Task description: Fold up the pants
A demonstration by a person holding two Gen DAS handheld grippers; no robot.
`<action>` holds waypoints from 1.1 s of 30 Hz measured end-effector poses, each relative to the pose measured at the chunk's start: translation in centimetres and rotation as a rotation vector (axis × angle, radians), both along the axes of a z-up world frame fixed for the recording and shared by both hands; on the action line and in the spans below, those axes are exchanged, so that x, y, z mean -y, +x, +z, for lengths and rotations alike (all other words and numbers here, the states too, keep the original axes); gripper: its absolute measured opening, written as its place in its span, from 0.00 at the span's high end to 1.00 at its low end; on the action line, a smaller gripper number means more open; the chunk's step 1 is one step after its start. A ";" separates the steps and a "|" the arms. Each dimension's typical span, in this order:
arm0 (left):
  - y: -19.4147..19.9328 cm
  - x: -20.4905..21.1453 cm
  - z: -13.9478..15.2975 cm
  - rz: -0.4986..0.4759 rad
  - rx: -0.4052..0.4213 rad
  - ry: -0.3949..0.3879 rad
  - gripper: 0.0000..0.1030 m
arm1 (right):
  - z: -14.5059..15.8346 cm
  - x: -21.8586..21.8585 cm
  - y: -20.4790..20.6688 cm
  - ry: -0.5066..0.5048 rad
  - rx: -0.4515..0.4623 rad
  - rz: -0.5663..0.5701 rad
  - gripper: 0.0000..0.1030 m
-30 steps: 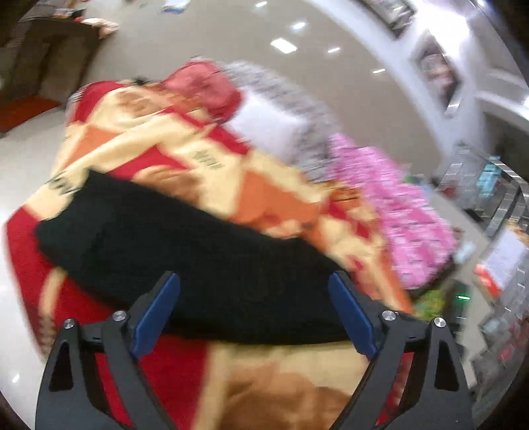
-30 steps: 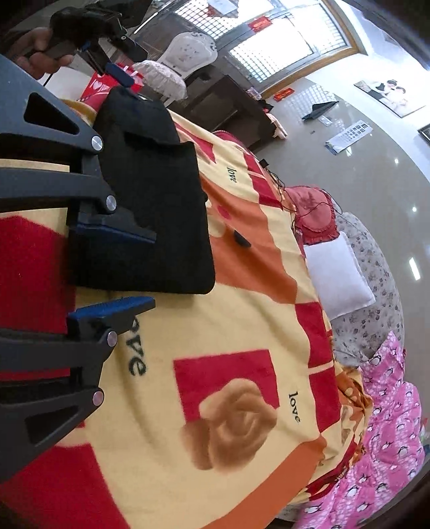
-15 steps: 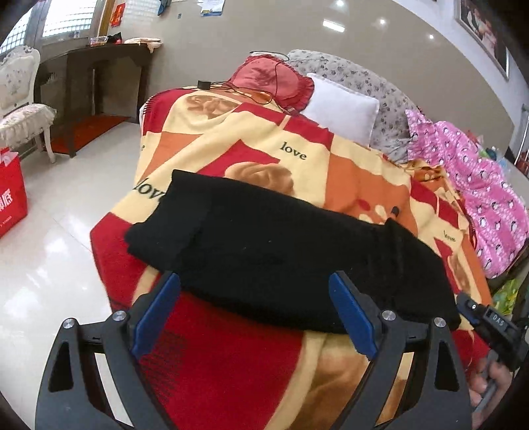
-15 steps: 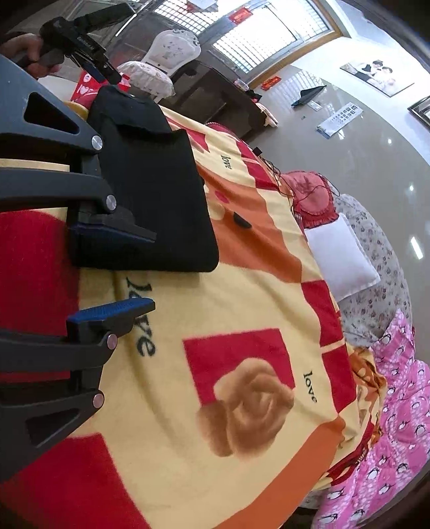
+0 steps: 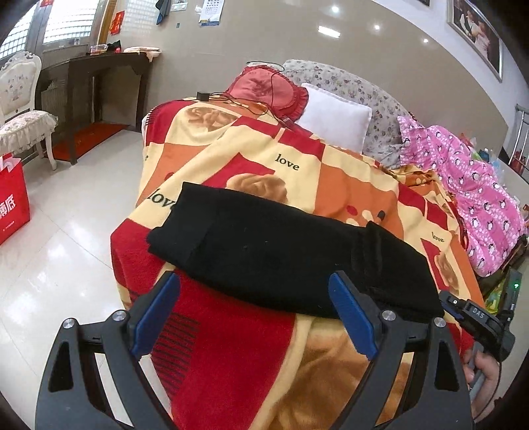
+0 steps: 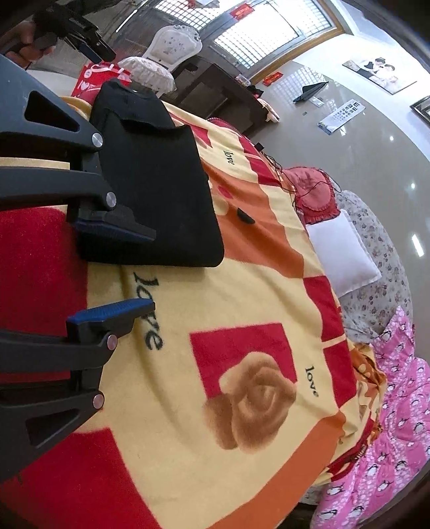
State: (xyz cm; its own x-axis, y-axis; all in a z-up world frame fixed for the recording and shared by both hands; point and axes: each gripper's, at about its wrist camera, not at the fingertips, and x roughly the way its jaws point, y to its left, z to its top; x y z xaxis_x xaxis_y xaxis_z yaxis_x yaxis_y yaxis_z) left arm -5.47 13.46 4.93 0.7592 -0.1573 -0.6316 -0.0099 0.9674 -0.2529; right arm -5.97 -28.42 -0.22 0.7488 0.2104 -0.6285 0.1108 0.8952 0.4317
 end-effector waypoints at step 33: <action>4.2 -12.6 -7.9 0.019 -0.066 -1.021 0.03 | -0.4 0.5 -0.2 0.069 -0.003 0.014 0.62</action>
